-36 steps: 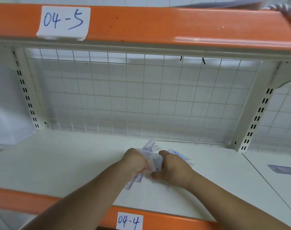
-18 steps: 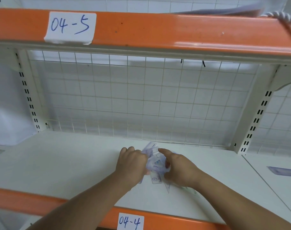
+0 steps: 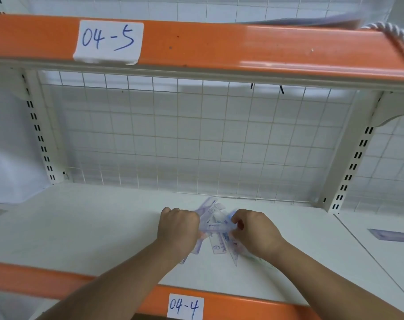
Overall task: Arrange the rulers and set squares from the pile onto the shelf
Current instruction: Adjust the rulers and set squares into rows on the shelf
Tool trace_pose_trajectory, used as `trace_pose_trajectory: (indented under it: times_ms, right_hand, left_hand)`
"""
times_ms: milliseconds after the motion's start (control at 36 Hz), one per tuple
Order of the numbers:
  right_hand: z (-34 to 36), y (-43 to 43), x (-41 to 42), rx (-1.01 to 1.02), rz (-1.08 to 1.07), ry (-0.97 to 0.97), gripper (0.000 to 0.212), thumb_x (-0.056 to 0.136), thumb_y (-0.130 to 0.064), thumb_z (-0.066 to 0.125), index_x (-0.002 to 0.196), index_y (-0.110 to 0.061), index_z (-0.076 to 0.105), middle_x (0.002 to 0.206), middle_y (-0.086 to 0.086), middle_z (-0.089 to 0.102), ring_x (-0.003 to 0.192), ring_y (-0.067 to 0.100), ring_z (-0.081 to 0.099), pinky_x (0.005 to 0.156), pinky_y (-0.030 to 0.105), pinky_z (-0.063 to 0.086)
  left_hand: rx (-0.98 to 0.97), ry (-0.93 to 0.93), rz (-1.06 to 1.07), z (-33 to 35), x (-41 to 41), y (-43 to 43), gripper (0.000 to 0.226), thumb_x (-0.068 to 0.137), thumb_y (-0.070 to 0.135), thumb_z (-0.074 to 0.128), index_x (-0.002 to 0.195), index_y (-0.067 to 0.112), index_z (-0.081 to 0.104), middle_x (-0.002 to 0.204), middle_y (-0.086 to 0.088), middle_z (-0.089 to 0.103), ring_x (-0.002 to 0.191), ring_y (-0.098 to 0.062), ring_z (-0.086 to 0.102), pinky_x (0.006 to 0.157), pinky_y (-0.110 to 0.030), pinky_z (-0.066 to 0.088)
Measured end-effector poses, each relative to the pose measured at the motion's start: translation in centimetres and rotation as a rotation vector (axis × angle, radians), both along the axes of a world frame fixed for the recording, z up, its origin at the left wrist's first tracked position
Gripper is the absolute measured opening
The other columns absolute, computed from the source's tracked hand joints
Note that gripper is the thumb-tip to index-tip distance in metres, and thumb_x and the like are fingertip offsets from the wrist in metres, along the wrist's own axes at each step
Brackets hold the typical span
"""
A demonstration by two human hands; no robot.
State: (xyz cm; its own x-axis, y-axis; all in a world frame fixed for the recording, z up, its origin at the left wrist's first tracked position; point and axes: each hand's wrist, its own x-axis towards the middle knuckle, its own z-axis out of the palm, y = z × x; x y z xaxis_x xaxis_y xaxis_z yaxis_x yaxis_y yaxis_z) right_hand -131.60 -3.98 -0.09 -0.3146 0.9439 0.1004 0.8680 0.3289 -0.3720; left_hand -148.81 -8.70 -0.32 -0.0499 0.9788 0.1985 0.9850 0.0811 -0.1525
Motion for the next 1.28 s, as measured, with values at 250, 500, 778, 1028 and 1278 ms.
trace_pose_trajectory:
  times_ms: [250, 500, 778, 1028, 1278]
  right_hand:
    - [-0.2, -0.5, 0.2, 0.016, -0.028, -0.019, 0.032, 0.087, -0.023, 0.058, 0.119, -0.023, 0.060, 0.112, -0.003, 0.064, 0.102, 0.019, 0.058, 0.072, 0.022, 0.040]
    - [-0.1, -1.5, 0.4, 0.128, -0.015, -0.108, 0.033, 0.086, -0.028, 0.056, 0.119, -0.024, 0.058, 0.115, -0.004, 0.062, 0.104, 0.019, 0.058, 0.073, 0.022, 0.040]
    - [-0.5, -3.2, 1.6, 0.193, -0.054, -0.173, 0.029, 0.090, -0.030, 0.052, 0.115, -0.019, 0.060, 0.113, 0.000, 0.061, 0.103, 0.022, 0.058, 0.075, 0.027, 0.046]
    - [-1.4, -5.4, 5.9, 0.218, -0.199, -0.236, 0.023, 0.091, -0.032, 0.054, 0.110, -0.021, 0.060, 0.110, -0.001, 0.061, 0.103, 0.022, 0.058, 0.075, 0.028, 0.047]
    - [-1.5, -7.1, 13.6, 0.203, -0.353, -0.309, 0.024, 0.092, -0.034, 0.056, 0.110, -0.019, 0.058, 0.107, 0.001, 0.060, 0.101, 0.023, 0.059, 0.071, 0.026, 0.042]
  left_hand:
    - [-0.018, -0.070, 0.010, 0.2, -0.2, -0.4, 0.022, 0.093, 0.036, 0.054, 0.101, 0.018, 0.062, 0.102, -0.003, 0.068, 0.097, -0.024, 0.059, 0.086, -0.029, 0.036]
    - [0.010, -0.110, -0.027, 0.6, 0.1, -0.9, 0.016, 0.093, 0.037, 0.053, 0.088, 0.022, 0.056, 0.098, -0.004, 0.068, 0.083, -0.024, 0.053, 0.081, -0.029, 0.034]
    - [0.016, -0.144, -0.134, -0.5, 0.8, -0.7, 0.027, 0.090, 0.035, 0.055, 0.113, 0.022, 0.061, 0.097, 0.000, 0.068, 0.102, -0.023, 0.061, 0.085, -0.027, 0.038]
    - [-0.035, -0.175, -0.237, -1.5, 3.1, 0.0, 0.030, 0.086, 0.039, 0.063, 0.111, 0.022, 0.064, 0.125, -0.001, 0.062, 0.112, -0.024, 0.059, 0.089, -0.029, 0.044]
    - [-0.071, -0.069, -0.313, -0.3, 9.5, -0.2, 0.033, 0.087, 0.005, 0.045, 0.112, 0.020, 0.062, 0.117, -0.003, 0.065, 0.112, -0.024, 0.058, 0.081, -0.028, 0.041]
